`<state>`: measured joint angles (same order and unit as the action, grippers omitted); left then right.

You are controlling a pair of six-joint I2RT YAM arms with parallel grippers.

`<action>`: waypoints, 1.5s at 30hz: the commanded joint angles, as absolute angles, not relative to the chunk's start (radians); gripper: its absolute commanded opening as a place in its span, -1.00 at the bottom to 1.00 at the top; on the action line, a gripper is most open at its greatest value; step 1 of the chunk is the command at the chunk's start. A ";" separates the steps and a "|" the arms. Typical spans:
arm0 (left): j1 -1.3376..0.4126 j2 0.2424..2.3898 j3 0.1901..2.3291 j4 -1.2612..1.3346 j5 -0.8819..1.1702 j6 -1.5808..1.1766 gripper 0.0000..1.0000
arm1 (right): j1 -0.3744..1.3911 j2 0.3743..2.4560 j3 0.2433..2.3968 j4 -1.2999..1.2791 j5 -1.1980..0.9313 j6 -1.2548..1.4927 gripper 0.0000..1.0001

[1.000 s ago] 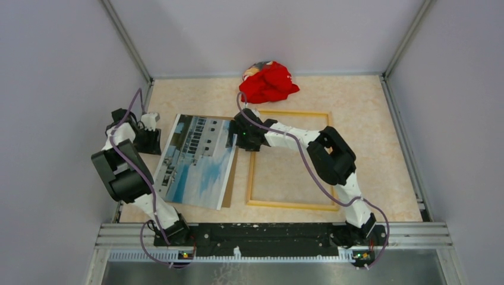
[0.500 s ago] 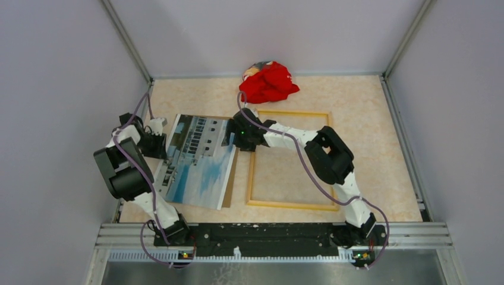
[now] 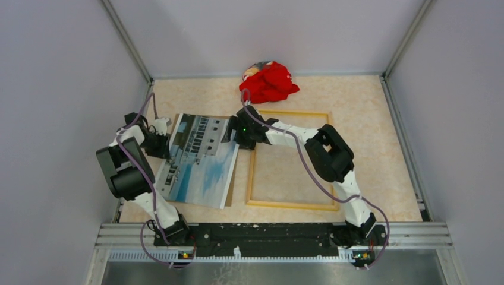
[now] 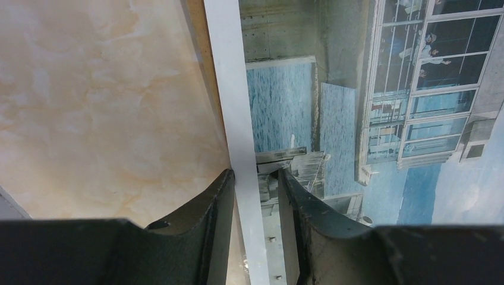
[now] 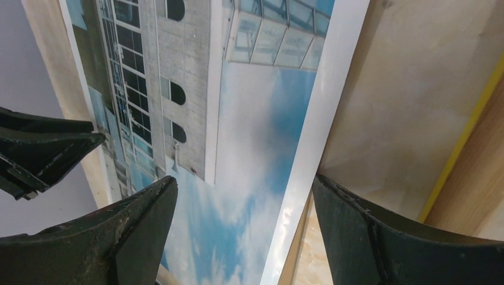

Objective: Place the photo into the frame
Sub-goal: Pick up the photo at the center of the board.

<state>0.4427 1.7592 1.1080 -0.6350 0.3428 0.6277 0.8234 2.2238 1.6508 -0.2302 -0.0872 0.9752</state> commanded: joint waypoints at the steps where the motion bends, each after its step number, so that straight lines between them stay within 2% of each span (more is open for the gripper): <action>1: 0.413 1.736 1.084 -0.599 0.363 0.618 -0.21 | 0.777 2.234 1.608 -0.287 -0.047 0.964 0.69; 15: 0.383 1.730 1.054 -0.560 0.307 0.621 -0.21 | 0.713 2.349 1.822 -0.418 0.025 0.917 0.69; 22: 0.382 1.731 1.037 -0.548 0.310 0.622 -0.22 | 0.713 2.367 1.798 -0.361 -0.034 0.950 0.62; 33: 0.376 1.742 1.032 -0.541 0.311 0.618 -0.22 | 0.706 2.264 1.656 -0.148 -0.124 1.015 0.32; 45: 0.369 1.733 1.032 -0.544 0.310 0.614 -0.22 | 0.714 2.169 1.593 -0.073 -0.163 1.025 -0.06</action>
<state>0.3874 1.7359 1.0660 -0.5667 0.2935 0.6197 0.7002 2.2501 1.6157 -0.0933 -0.1436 1.0225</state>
